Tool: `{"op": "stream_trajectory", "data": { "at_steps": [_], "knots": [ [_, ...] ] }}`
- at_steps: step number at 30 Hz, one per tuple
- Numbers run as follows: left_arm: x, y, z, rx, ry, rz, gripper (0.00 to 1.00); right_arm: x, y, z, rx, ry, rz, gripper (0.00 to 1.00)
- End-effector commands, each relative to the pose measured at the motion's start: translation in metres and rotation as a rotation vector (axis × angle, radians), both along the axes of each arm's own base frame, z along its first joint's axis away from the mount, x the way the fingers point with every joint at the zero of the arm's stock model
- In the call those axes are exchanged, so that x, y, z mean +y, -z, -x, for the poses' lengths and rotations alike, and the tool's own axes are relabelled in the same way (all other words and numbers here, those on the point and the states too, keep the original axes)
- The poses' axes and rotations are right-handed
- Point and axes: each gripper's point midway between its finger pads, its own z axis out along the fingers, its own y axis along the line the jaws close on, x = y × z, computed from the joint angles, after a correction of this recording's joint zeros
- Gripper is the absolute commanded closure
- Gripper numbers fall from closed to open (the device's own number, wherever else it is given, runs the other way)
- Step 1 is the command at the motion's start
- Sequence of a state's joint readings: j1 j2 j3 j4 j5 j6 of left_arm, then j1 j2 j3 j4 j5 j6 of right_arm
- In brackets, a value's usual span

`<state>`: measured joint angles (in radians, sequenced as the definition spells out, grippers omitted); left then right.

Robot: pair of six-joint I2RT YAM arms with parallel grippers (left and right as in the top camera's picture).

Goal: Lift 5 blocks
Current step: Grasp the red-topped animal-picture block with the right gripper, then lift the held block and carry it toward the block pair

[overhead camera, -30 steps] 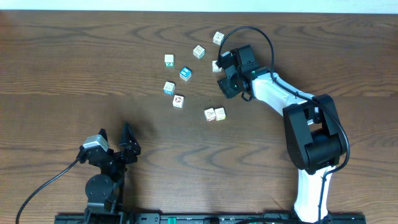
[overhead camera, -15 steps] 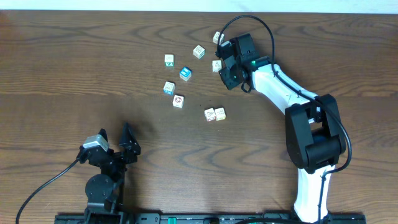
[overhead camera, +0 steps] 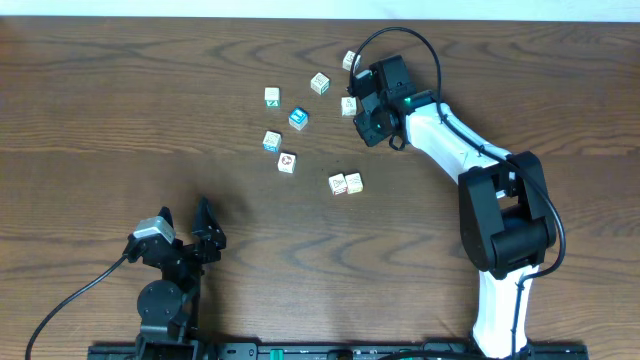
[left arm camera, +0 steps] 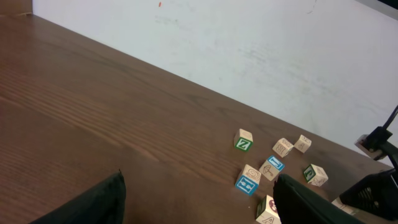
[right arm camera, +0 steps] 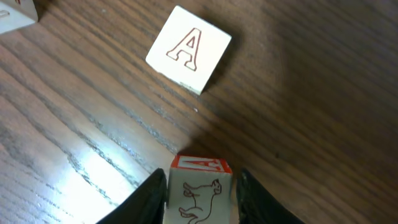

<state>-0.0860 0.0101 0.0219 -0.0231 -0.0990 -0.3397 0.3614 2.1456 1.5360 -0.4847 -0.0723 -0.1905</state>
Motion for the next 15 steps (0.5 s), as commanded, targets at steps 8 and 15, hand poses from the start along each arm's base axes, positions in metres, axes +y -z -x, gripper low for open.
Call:
{"op": "stream_trajectory", "data": {
  "at_steps": [8, 15],
  "knots": [
    [0.0021, 0.0176, 0.001, 0.055, -0.009, -0.014, 0.24, -0.0068, 0.0036, -0.0009, 0.018, 0.009, 0.009, 0.73],
    [0.0021, 0.0176, 0.001, 0.055, -0.009, -0.014, 0.23, -0.007, 0.0036, -0.0005, 0.032, 0.057, -0.011, 0.87]
  ]
}}
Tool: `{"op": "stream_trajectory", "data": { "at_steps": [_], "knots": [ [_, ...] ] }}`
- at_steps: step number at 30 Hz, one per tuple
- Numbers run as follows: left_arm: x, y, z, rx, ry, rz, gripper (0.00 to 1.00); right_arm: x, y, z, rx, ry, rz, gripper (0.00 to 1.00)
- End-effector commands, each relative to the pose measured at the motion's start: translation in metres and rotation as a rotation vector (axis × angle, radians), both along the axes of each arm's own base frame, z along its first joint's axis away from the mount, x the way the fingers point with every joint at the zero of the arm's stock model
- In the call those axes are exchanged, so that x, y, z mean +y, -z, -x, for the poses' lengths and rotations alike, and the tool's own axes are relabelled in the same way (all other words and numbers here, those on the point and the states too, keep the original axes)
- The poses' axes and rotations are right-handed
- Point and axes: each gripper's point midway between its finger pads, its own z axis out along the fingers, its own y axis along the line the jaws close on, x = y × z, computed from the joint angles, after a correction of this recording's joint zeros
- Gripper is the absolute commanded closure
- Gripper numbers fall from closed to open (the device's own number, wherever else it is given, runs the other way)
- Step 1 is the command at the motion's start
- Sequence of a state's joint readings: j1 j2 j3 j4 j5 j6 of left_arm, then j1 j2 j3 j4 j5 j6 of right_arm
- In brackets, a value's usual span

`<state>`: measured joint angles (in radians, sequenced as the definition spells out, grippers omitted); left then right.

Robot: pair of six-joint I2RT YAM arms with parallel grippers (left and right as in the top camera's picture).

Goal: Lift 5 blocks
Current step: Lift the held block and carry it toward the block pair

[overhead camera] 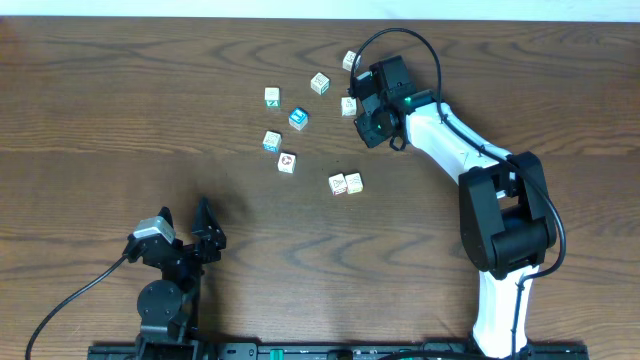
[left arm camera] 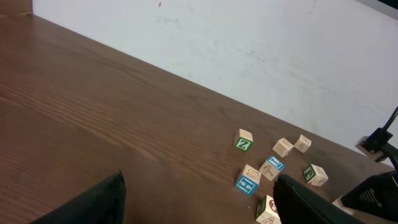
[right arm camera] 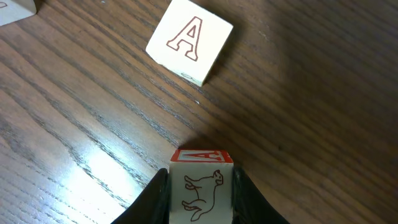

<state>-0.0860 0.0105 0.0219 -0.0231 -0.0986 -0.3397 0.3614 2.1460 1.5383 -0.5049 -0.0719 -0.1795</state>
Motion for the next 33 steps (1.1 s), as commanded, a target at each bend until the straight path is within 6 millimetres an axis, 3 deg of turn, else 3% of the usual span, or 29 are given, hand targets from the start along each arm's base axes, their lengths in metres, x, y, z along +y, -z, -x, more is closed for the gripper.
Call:
{"op": "stream_trajectory", "data": {
  "at_steps": [1, 10, 15, 20, 26, 31, 33],
  "knots": [
    [0.002, 0.018, 0.001, 0.054, -0.009, -0.015, 0.24, -0.005, 0.001, -0.004, 0.012, 0.061, -0.021, 0.9],
    [0.002, 0.018, 0.001, 0.054, -0.009, -0.014, 0.24, -0.003, -0.02, -0.005, -0.008, 0.085, -0.053, 0.9],
    [0.002, 0.018, 0.001, 0.054, -0.009, -0.014, 0.23, -0.004, -0.055, -0.003, -0.051, 0.1, -0.079, 0.91],
    [0.002, 0.018, 0.001, 0.054, -0.009, -0.015, 0.23, -0.011, -0.108, 0.01, -0.101, 0.104, -0.101, 0.93],
    [0.002, 0.018, 0.001, 0.054, -0.009, -0.015, 0.23, -0.044, -0.161, 0.039, -0.128, 0.192, -0.059, 0.99],
    [0.002, 0.018, 0.001, 0.054, -0.009, -0.015, 0.23, -0.089, -0.189, 0.088, -0.075, 0.323, 0.031, 0.99],
    [0.002, 0.018, 0.001, 0.054, -0.009, -0.015, 0.23, -0.095, -0.201, 0.106, -0.071, 0.35, 0.022, 0.99]
  ]
}}
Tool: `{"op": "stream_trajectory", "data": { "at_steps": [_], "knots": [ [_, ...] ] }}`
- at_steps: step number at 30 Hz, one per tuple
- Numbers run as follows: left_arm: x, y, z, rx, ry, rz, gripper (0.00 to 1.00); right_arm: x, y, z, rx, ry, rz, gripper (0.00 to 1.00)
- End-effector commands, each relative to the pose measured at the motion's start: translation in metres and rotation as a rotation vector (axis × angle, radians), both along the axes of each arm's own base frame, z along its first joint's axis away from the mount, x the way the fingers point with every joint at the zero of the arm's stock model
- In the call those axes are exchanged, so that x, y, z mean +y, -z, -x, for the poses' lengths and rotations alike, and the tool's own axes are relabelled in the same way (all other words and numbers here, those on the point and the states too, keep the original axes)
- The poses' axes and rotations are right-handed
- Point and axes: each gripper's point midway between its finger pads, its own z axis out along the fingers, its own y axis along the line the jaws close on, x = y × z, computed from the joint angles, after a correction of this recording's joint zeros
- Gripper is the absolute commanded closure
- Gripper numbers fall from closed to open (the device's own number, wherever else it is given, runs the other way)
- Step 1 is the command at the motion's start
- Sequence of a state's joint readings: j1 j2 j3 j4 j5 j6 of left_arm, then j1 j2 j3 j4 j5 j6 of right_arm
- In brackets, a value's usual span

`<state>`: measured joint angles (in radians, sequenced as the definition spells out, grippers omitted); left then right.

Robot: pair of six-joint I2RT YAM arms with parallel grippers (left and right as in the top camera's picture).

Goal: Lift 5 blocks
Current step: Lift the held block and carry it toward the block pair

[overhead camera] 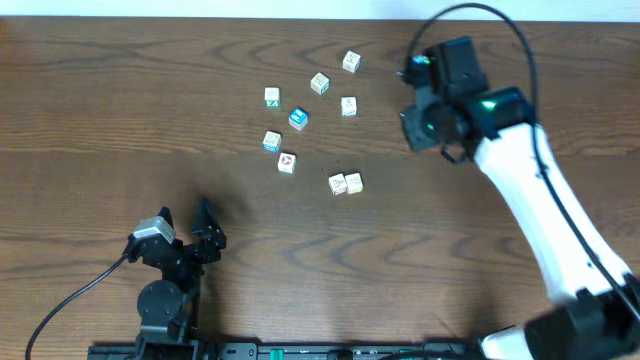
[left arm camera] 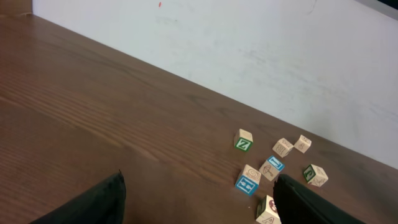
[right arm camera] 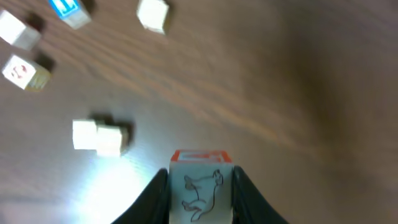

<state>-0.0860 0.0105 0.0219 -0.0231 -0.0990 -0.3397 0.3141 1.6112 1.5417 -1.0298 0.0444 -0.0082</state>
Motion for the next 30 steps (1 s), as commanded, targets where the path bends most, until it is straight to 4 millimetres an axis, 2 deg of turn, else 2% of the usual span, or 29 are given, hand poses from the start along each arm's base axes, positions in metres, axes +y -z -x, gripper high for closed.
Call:
{"op": "stream_trajectory", "data": {
  "at_steps": [1, 4, 7, 11, 14, 17, 22, 26, 30],
  "knots": [
    [0.002, 0.018, 0.001, 0.054, -0.009, -0.015, 0.23, -0.02, -0.03, 0.017, -0.055, 0.108, -0.002, 0.99],
    [0.002, 0.018, 0.001, 0.054, -0.009, -0.015, 0.24, -0.026, -0.043, 0.045, -0.064, 0.145, -0.029, 0.99],
    [0.002, 0.018, 0.001, 0.054, -0.009, -0.015, 0.23, -0.03, -0.042, 0.072, -0.063, 0.187, -0.062, 0.99],
    [0.002, 0.018, 0.001, 0.054, -0.009, -0.015, 0.24, -0.038, -0.01, 0.108, -0.009, 0.258, -0.078, 0.99],
    [0.002, 0.018, 0.001, 0.054, -0.009, -0.014, 0.23, -0.036, 0.024, 0.122, 0.026, 0.29, -0.11, 0.97],
    [0.002, 0.018, 0.001, 0.054, -0.009, -0.015, 0.23, -0.025, 0.053, 0.115, 0.018, 0.266, -0.152, 0.88],
    [0.002, 0.018, 0.001, 0.054, -0.009, -0.015, 0.23, 0.001, 0.077, 0.078, -0.052, 0.226, -0.25, 0.77],
    [0.002, 0.018, 0.001, 0.054, -0.009, -0.015, 0.23, 0.022, 0.103, 0.045, -0.056, 0.182, -0.285, 0.75],
    [0.002, 0.018, 0.001, 0.054, -0.009, -0.014, 0.23, 0.044, 0.132, 0.029, -0.005, 0.134, -0.333, 0.77]
  ]
}}
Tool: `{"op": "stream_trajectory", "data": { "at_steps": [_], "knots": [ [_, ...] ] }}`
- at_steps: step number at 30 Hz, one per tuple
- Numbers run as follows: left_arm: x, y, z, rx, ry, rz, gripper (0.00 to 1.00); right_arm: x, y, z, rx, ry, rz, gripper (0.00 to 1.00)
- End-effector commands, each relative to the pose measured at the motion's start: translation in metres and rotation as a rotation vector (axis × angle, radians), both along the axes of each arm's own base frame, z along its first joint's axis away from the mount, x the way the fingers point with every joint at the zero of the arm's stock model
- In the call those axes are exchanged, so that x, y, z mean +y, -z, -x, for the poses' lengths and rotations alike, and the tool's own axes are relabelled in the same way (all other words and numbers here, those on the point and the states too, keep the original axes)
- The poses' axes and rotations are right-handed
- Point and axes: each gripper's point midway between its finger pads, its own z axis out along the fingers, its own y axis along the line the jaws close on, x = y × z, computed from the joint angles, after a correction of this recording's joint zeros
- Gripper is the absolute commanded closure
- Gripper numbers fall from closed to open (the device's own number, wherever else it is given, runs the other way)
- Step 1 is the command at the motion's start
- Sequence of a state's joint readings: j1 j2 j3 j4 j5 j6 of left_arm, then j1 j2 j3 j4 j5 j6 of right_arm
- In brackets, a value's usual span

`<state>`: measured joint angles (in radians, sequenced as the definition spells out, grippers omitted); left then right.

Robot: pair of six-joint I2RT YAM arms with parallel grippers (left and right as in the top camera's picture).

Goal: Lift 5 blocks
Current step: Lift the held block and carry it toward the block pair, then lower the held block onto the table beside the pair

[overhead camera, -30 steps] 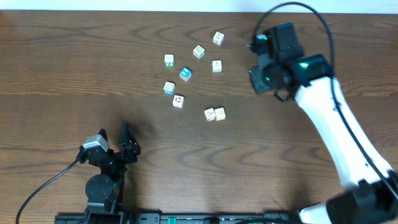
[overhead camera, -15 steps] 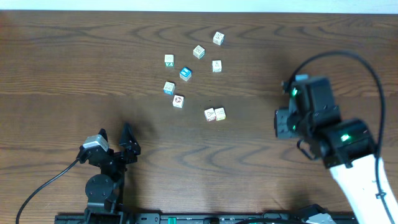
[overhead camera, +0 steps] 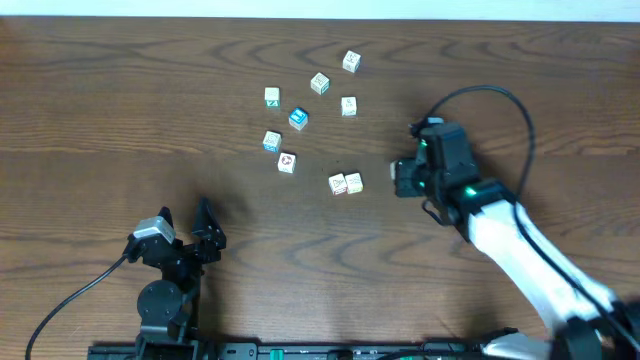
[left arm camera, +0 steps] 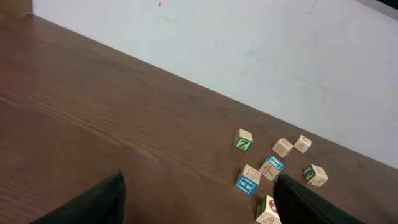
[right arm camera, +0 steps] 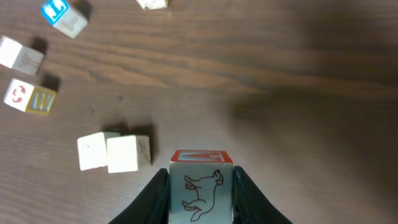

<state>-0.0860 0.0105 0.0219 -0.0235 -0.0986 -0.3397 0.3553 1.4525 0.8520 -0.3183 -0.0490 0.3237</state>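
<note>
My right gripper [overhead camera: 408, 181] [right arm camera: 201, 190] is shut on a block [right arm camera: 201, 185] with a red-framed top and an animal drawing, held above the table just right of a pair of pale blocks [overhead camera: 346, 183] [right arm camera: 115, 153]. Several more blocks lie scattered further back: a blue one [overhead camera: 298, 118], a green-marked one [overhead camera: 272, 96] and a red-marked one [overhead camera: 287, 161]. My left gripper [overhead camera: 186, 236] [left arm camera: 199, 205] stands open near the front left with nothing between its fingers. The block cluster [left arm camera: 273, 165] shows ahead of it.
The wooden table [overhead camera: 120, 120] stretches bare to the left and right of the cluster. A white wall [left arm camera: 249, 56] runs along its far edge. My right arm's black cable [overhead camera: 500, 95] loops above the table at the right.
My right gripper, still holding the animal block, has gone from the back right of the cluster to a spot beside the pale pair, nearer the table. The left arm has not moved.
My right gripper was shut on the animal block close over the table beside an A block at the back of the cluster. Then it held the block high, right of the cluster. Now it holds it lower by the pale pair.
</note>
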Motion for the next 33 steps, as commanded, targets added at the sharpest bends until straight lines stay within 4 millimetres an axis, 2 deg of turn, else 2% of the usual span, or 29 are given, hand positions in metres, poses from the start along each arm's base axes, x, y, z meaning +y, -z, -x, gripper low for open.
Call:
{"op": "stream_trajectory", "data": {
  "at_steps": [1, 4, 8, 20, 30, 32, 33],
  "knots": [
    [0.002, 0.017, 0.001, 0.054, -0.009, -0.014, 0.23, 0.021, 0.029, -0.001, 0.076, -0.072, -0.04, 0.78],
    [0.002, 0.017, 0.001, 0.054, -0.009, -0.015, 0.24, 0.025, 0.043, -0.007, 0.096, -0.079, -0.035, 0.78],
    [0.002, 0.018, 0.001, 0.054, -0.009, -0.015, 0.23, 0.032, 0.051, -0.006, 0.106, -0.14, -0.036, 0.76],
    [0.002, 0.017, 0.001, 0.054, -0.009, -0.014, 0.24, 0.036, 0.045, -0.014, 0.051, -0.191, -0.027, 0.7],
    [0.002, 0.017, 0.001, 0.054, -0.009, -0.014, 0.23, 0.038, 0.056, -0.016, 0.063, -0.194, -0.028, 0.69],
    [0.002, 0.017, 0.001, 0.054, -0.009, -0.014, 0.24, 0.039, 0.057, -0.015, 0.067, -0.199, -0.032, 0.65],
    [0.002, 0.017, 0.001, 0.054, -0.009, -0.014, 0.24, 0.041, 0.057, -0.014, 0.066, -0.204, -0.033, 0.57]
  ]
}}
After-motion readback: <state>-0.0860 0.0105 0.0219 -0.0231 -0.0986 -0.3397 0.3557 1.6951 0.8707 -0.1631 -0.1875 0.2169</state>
